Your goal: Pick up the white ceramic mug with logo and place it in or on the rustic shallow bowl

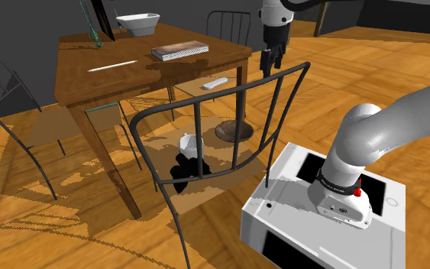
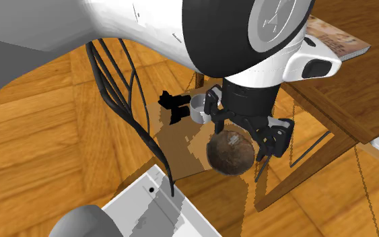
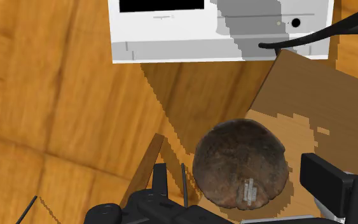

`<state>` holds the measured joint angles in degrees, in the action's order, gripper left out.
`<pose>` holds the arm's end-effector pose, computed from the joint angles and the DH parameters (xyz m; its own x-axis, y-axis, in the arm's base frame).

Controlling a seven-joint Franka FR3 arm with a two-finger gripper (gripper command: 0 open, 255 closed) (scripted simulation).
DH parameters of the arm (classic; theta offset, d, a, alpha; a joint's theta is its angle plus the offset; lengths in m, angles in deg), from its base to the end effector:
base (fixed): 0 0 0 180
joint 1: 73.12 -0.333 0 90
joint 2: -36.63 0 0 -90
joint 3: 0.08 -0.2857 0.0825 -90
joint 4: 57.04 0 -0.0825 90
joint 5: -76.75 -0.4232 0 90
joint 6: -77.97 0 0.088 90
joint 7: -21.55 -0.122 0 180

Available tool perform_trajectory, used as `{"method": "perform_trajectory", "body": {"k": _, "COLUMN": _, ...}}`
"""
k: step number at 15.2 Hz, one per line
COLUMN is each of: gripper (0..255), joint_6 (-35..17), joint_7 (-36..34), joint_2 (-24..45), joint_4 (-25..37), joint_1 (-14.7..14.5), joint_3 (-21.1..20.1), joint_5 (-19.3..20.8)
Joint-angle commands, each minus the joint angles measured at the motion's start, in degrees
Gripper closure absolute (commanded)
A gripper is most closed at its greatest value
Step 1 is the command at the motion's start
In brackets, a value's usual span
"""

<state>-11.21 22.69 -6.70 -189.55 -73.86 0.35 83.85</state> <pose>0.3740 -0.0136 0.5648 0.9997 0.0254 -0.0023 0.0255 -0.9926 0.1185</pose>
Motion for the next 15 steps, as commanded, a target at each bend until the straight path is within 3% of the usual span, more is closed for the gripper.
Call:
{"method": "perform_trajectory", "body": {"k": 1, "gripper": 0, "joint_6": 0.0, "joint_7": 0.0, "joint_2": 0.0, "joint_4": 0.0, "joint_1": 0.0, "joint_3": 0.0, "joint_5": 0.0}}
{"method": "perform_trajectory", "body": {"k": 15, "gripper": 0, "joint_6": -14.5, "joint_7": -17.0, "joint_2": 19.6, "joint_4": 1.6, "joint_1": -3.4, "joint_3": -11.4, "joint_5": -7.2}}
